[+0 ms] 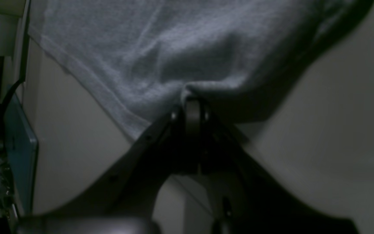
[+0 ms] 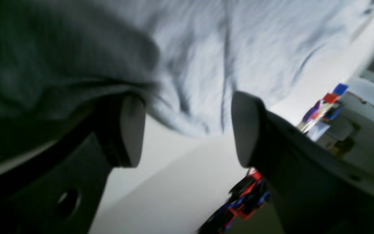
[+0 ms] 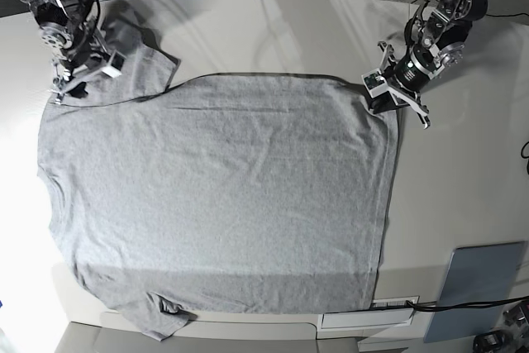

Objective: Fold the T-shirt properly
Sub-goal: 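Grasp the shoulder corners of the grey shirt with both grippers, then lift the shoulders and fold them over toward the hem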

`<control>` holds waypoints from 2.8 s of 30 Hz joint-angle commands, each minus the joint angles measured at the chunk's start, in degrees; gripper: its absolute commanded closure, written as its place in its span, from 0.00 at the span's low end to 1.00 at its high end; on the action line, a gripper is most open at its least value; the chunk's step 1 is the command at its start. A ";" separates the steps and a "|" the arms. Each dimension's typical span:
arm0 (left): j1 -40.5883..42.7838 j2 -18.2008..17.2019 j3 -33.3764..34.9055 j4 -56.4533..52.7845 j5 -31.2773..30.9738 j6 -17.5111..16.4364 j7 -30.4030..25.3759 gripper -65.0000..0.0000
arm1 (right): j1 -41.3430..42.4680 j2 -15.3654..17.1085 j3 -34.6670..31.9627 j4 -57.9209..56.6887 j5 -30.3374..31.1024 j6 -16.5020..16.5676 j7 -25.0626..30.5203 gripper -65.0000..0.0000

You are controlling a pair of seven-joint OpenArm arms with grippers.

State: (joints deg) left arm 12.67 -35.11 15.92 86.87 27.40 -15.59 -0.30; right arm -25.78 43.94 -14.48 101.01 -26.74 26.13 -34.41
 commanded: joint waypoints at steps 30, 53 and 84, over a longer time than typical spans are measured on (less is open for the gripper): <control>5.01 -3.26 -0.11 3.41 -12.83 -3.93 13.97 1.00 | -1.33 4.83 -0.17 2.97 10.40 11.02 -5.51 1.00; 34.49 -5.20 -21.64 20.31 -20.81 -12.98 16.37 1.00 | -39.32 7.15 16.48 23.54 3.17 -1.33 -5.11 1.00; 16.48 0.98 -28.44 15.26 -31.71 -14.53 17.00 1.00 | -1.27 6.99 0.35 12.83 5.14 -13.92 4.70 1.00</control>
State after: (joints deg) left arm 29.47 -33.30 -12.08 101.32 -3.90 -30.85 17.93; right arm -27.46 49.98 -14.83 113.21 -21.08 13.45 -29.85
